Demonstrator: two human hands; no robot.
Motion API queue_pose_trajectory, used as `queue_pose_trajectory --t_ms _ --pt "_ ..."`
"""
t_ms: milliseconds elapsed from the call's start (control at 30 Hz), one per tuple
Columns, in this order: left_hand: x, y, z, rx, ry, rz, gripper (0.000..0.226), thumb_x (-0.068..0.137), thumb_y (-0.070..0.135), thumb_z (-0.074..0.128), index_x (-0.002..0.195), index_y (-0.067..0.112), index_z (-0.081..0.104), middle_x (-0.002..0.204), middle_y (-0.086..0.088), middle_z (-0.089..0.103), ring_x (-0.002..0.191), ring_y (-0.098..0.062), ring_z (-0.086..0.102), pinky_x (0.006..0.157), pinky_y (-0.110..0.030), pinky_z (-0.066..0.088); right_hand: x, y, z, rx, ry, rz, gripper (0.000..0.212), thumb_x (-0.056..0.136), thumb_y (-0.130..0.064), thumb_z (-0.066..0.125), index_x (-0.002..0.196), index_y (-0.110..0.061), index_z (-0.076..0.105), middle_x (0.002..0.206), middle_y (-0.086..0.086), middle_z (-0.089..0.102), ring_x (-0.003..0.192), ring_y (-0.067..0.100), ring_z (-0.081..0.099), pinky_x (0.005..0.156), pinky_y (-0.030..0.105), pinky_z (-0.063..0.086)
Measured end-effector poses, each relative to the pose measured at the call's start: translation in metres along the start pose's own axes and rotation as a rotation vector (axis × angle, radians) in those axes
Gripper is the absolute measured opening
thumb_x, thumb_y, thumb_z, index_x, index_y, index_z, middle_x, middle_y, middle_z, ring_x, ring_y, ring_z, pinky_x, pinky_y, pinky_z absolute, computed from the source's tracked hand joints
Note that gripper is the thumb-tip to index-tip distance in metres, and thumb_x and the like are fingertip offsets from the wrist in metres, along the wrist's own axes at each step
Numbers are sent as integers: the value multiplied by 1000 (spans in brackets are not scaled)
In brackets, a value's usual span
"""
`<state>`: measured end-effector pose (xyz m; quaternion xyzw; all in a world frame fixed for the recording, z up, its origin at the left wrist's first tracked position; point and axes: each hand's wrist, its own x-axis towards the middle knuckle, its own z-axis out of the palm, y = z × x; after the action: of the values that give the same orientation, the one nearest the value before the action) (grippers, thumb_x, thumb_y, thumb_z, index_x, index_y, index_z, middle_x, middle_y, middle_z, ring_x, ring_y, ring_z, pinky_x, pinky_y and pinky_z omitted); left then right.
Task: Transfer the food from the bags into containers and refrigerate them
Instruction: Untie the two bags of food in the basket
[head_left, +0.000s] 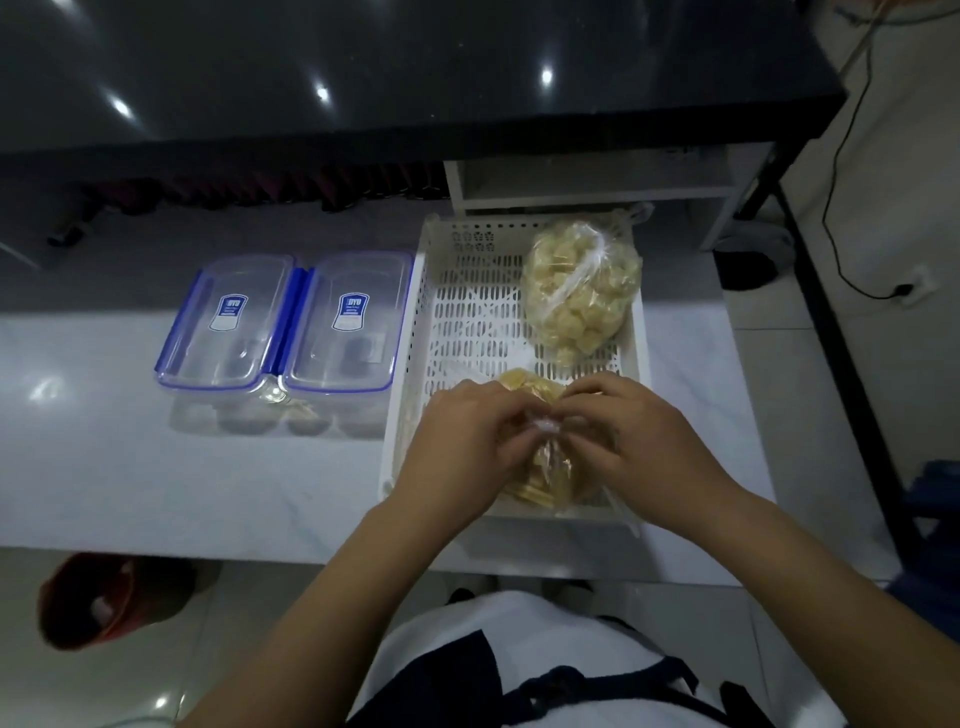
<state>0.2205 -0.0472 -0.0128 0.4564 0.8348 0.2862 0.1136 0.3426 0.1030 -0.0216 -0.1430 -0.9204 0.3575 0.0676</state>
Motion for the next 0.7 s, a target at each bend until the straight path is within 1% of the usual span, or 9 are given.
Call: queue_pose_trajectory --t_ms 67,167,333,433,500,567,600,633,700 --pt "1 1 -2 6 16 6 19 87 41 71 101 30 77 86 7 74 81 -17 62 78 -40 49 3 -1 0 3 -24 18 19 91 -24 68 109 -26 72 105 -15 58 94 6 55 79 20 46" --pt "-2 -1 -2 40 50 35 15 84 40 74 91 28 78 77 8 74 74 -20 64 74 -42 50 10 -1 -10 36 -111 40 8 90 -27 70 98 -30 71 103 -19 57 92 1 57 77 18 47" --pt "-15 -4 -3 45 120 20 8 82 33 71 86 28 76 78 12 73 74 -18 62 74 -46 49 11 -5 -19 -28 -150 -59 3 91 -28 67 94 -27 69 109 -21 50 92 8 60 78 37 54" --pt "-22 -8 -10 -40 168 -27 8 81 28 69 86 27 75 79 13 72 76 -15 62 76 -44 50 12 -6 -20 8 -93 -82 2 91 -25 69 92 -23 69 112 -16 44 96 10 58 81 36 54" --pt "-27 -12 -16 -161 202 -90 7 82 26 71 87 27 76 80 15 72 77 -9 62 78 -36 50 16 -5 -24 75 -16 -47 2 88 -18 72 90 -19 71 108 -12 43 101 10 55 89 27 49" --pt "-34 -14 -23 -307 232 -177 6 83 22 76 87 27 78 80 20 72 79 -7 64 78 -17 46 18 -4 -29 153 45 -8 4 87 -12 73 88 -16 73 107 -12 44 103 11 54 92 17 44" --pt "-38 -14 -25 -365 246 -215 10 83 17 78 86 27 78 79 21 71 80 -7 64 77 -9 42 17 -4 -30 197 67 5 5 87 -10 72 89 -14 73 108 -11 45 103 12 55 92 15 45" --pt "-41 -14 -27 -412 258 -245 15 83 13 79 85 28 78 79 22 71 81 -6 65 76 -5 40 16 -3 -30 252 88 20 6 88 -8 71 90 -14 73 109 -9 46 103 11 57 92 15 47" --pt "-47 -16 -28 -471 256 -285 17 82 11 78 83 28 77 80 21 72 83 -7 67 79 -5 41 12 -2 -24 362 124 67 11 88 -5 70 90 -16 73 109 -5 48 101 8 59 91 16 51"
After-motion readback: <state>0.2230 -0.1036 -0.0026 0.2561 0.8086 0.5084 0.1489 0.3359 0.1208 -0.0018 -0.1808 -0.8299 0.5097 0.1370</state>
